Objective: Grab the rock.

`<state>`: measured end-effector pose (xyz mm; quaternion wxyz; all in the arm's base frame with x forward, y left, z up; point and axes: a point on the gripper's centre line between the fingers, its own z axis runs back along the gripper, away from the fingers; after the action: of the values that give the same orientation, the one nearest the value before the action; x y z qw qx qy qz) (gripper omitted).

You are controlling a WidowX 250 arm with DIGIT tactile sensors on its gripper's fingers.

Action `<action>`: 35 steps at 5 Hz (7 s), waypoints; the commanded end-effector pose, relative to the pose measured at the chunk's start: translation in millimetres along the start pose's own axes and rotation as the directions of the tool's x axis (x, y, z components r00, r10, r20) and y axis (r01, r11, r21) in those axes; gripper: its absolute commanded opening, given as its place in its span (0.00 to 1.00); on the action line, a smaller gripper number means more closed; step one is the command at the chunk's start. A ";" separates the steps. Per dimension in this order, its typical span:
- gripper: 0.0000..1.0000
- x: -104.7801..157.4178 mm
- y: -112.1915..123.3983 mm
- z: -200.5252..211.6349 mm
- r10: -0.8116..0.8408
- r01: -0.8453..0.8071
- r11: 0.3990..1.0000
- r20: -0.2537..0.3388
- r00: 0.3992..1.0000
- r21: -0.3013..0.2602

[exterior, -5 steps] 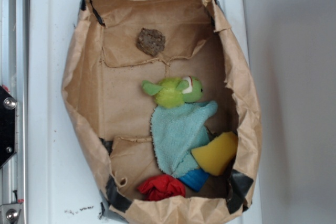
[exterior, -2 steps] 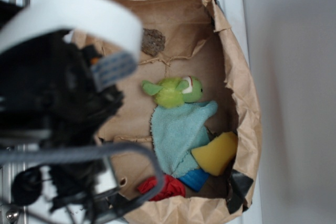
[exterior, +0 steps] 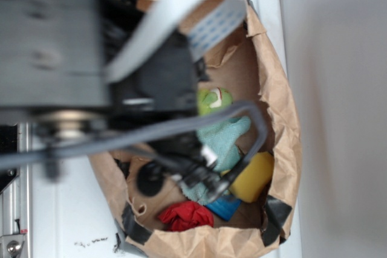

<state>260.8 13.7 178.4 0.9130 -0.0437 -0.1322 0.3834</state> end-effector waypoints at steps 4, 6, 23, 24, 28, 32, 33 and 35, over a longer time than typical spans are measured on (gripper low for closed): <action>1.00 42.8 27.7 -21.6 0.387 -0.394 0.917 0.092 0.917 0.061; 1.00 42.8 27.7 -21.6 0.387 -0.394 0.917 0.092 0.917 0.061; 1.00 60.9 77.7 -109.8 0.595 -0.642 0.753 0.269 0.757 0.142; 1.00 58.2 80.0 -109.3 0.581 -0.633 0.759 0.284 0.763 0.148; 1.00 63.6 80.8 -107.6 0.548 -0.609 0.778 0.308 0.778 0.155; 1.00 58.9 80.6 -118.5 0.552 -0.603 0.784 0.280 0.786 0.147; 1.00 51.9 80.5 -123.4 0.532 -0.568 0.809 0.223 0.817 0.151; 1.00 43.7 78.5 -127.4 0.525 -0.553 0.823 0.198 0.828 0.131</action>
<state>278.4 94.9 36.1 0.7591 0.0417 -0.1303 0.6365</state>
